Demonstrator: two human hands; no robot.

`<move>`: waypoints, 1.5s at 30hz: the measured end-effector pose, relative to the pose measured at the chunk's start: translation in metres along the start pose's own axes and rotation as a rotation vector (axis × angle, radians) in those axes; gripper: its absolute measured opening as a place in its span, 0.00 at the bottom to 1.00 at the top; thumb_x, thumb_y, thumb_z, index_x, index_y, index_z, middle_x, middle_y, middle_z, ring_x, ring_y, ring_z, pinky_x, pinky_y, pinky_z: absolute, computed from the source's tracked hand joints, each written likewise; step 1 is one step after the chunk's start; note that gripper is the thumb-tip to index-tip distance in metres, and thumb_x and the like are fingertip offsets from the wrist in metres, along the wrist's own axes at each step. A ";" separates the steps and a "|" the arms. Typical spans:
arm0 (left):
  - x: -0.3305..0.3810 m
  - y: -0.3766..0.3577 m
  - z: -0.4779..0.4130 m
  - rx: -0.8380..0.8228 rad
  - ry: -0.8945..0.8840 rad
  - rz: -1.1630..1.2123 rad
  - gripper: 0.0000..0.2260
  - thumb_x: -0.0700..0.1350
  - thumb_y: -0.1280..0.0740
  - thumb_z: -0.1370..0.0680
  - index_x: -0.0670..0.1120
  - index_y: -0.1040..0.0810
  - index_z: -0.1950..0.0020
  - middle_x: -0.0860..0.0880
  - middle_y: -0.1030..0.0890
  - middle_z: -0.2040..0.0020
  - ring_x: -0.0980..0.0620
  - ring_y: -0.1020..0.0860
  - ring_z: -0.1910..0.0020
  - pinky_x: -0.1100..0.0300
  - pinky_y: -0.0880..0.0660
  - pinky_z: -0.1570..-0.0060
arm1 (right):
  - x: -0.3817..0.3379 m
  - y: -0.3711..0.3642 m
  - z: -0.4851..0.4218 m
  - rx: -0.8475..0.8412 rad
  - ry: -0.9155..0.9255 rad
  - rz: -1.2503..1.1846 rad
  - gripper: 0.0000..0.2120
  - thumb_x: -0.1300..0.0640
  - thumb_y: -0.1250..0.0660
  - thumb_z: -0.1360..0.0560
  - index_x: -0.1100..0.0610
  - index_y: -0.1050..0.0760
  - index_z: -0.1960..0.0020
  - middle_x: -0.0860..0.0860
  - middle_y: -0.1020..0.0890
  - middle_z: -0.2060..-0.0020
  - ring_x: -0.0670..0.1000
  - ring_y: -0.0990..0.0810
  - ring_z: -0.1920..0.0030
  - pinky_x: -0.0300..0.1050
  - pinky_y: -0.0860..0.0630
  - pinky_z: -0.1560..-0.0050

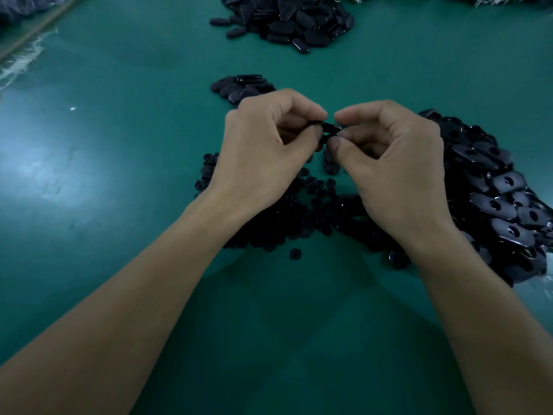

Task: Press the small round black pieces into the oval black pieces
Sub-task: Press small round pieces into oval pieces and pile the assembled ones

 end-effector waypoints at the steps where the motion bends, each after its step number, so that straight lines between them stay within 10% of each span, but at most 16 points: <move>1: 0.000 -0.001 0.000 -0.011 -0.003 0.003 0.09 0.39 0.28 0.25 0.54 0.18 0.54 0.55 0.14 0.60 0.59 0.15 0.59 0.55 0.17 0.52 | 0.000 0.000 0.000 0.005 0.000 -0.002 0.11 0.59 0.26 0.26 0.43 0.22 0.53 0.39 0.17 0.63 0.40 0.16 0.59 0.35 0.21 0.55; 28: -0.004 -0.006 0.003 -0.043 0.057 0.143 0.08 0.37 0.26 0.26 0.51 0.16 0.56 0.51 0.13 0.61 0.51 0.14 0.60 0.48 0.16 0.53 | -0.006 0.001 0.002 0.046 0.017 0.039 0.13 0.60 0.30 0.24 0.42 0.25 0.56 0.38 0.19 0.63 0.40 0.18 0.61 0.31 0.24 0.59; 45: 0.007 -0.004 0.005 0.001 -0.015 0.019 0.12 0.36 0.26 0.26 0.54 0.17 0.54 0.58 0.15 0.60 0.60 0.15 0.61 0.60 0.17 0.53 | -0.004 0.006 0.002 0.085 0.007 0.036 0.17 0.61 0.27 0.26 0.45 0.32 0.61 0.47 0.17 0.62 0.48 0.17 0.62 0.51 0.19 0.59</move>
Point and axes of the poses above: each hand's wrist, its own z-axis away from the middle knuckle, its own y-axis out of the back of the hand, x = y × z, the point moved 6 cm from there along -z, towards the middle knuckle
